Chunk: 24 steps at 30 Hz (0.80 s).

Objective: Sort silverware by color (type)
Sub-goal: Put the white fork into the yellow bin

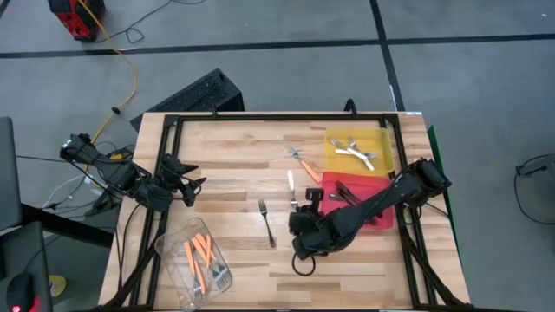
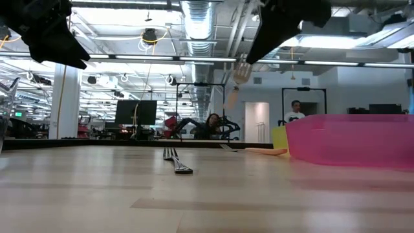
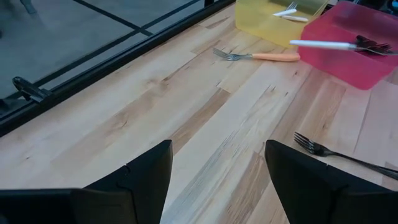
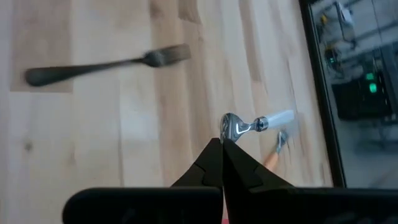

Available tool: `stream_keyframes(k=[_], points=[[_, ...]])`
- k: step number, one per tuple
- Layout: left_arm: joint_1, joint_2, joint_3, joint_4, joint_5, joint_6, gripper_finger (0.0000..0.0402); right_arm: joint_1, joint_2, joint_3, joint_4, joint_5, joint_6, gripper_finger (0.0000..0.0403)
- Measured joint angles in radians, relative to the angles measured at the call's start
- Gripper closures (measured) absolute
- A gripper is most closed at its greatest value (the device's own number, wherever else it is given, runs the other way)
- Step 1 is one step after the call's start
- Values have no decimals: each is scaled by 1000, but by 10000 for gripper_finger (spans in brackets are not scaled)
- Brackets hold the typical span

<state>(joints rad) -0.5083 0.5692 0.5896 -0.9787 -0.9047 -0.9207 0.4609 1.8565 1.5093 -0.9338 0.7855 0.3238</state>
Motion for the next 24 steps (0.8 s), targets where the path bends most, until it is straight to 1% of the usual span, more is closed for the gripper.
stream_keyframes(k=[12, 16, 20, 24], points=[[0, 0, 0, 0, 0, 0, 159, -50, 0, 0, -176, 5, 154, 386], [0, 0, 0, 0, 0, 0, 159, -81, 0, 0, -259, 4, 205, 386], [0, 0, 0, -1, 0, 0, 159, -112, 0, 0, -284, 2, 220, 386], [0, 0, 0, -1, 0, 0, 159, -158, 0, 0, -337, -26, 301, 386]])
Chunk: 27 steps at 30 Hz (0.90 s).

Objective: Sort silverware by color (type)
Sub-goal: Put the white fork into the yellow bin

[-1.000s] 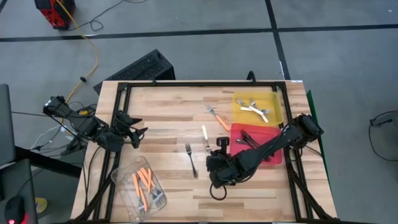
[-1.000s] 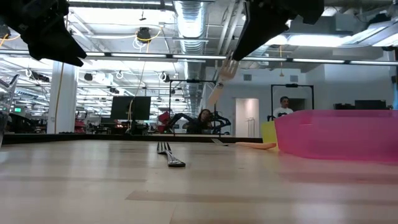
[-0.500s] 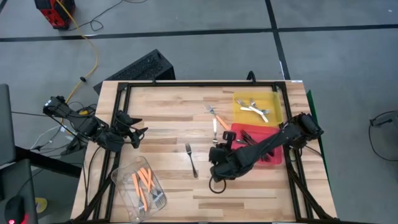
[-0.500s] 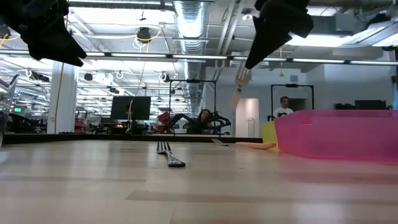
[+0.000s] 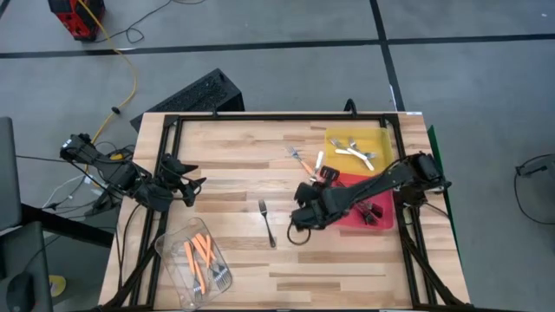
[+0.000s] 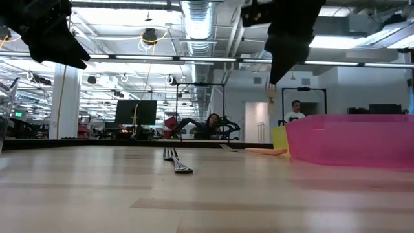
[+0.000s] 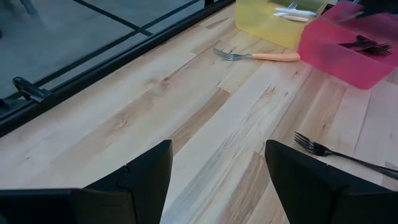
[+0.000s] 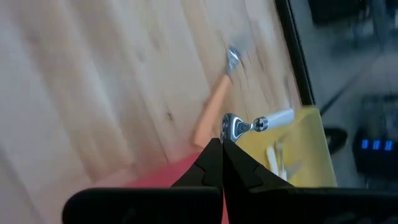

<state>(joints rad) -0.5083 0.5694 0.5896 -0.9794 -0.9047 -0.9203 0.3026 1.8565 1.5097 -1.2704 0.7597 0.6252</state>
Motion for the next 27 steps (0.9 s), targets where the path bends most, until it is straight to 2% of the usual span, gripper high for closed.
stream_keyframes(k=[5, 17, 25, 27], points=[[0, 0, 0, 0, -1, 0, 159, -66, 0, 0, -42, -10, 103, 386], [0, 0, 0, 0, -5, -1, 159, -220, 0, 0, -77, -28, 175, 386], [0, 0, 0, 0, -17, -1, 159, -282, 0, 0, -304, -65, 400, 386], [0, 0, 0, 0, -18, -1, 159, -293, -2, -8, -293, -94, 422, 386]])
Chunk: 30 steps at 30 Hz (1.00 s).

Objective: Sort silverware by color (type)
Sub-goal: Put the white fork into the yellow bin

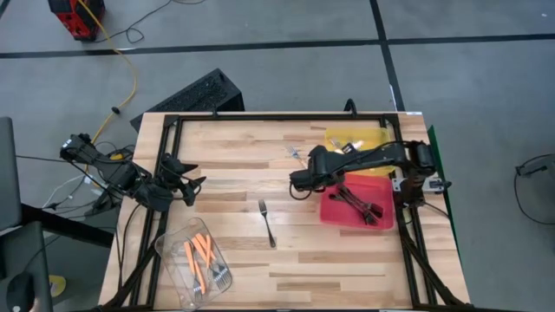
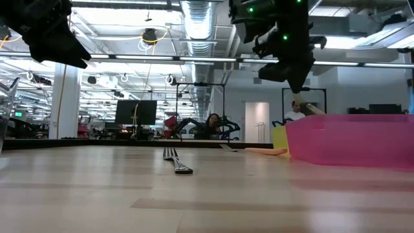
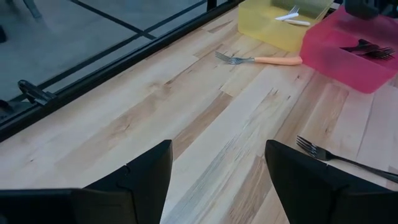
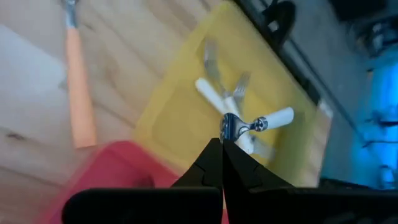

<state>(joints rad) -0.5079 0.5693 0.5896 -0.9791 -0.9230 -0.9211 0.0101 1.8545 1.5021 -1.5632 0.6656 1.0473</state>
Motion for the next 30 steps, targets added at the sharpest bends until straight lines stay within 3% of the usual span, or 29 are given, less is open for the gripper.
stream_keyframes(k=[15, 30], points=[[0, 0, 0, 0, -7, -2, 159, -145, 2, -153, 11, -16, 55, 386], [0, 0, -100, 56, 28, -39, 159, -319, 2, -217, 338, -65, -209, 386]])
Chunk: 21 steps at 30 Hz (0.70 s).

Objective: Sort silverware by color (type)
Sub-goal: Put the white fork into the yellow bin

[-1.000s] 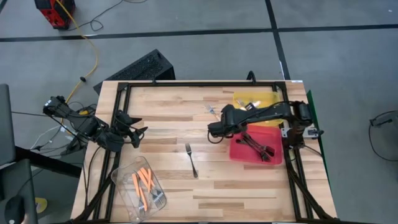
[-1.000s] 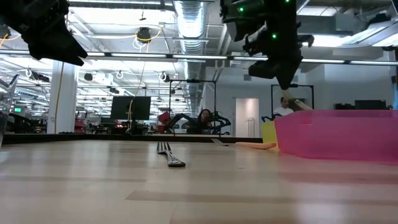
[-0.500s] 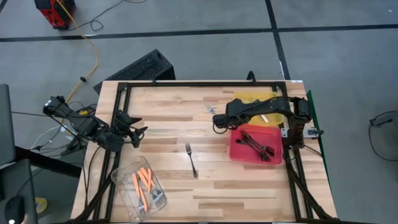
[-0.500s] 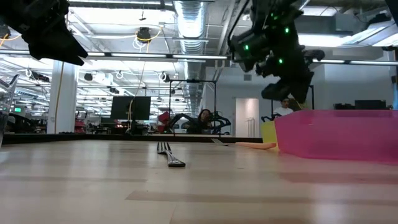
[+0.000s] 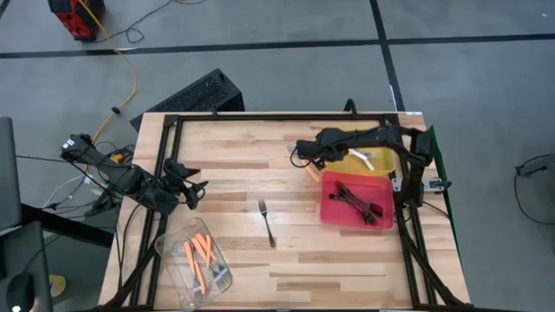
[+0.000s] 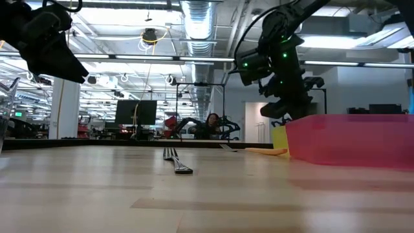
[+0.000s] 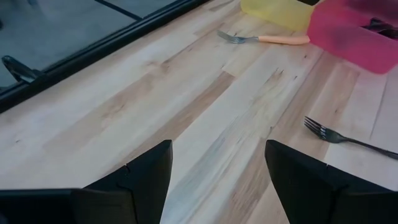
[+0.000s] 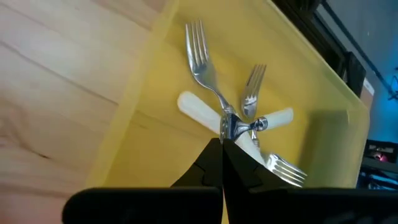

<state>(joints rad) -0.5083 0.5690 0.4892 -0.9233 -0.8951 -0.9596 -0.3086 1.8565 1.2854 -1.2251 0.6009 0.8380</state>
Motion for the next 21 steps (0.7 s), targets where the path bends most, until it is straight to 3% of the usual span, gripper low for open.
stream_keyframes(k=[21], points=[[0, 0, 0, 1, 0, 0, 159, -66, 0, 0, 93, -33, -116, 380]])
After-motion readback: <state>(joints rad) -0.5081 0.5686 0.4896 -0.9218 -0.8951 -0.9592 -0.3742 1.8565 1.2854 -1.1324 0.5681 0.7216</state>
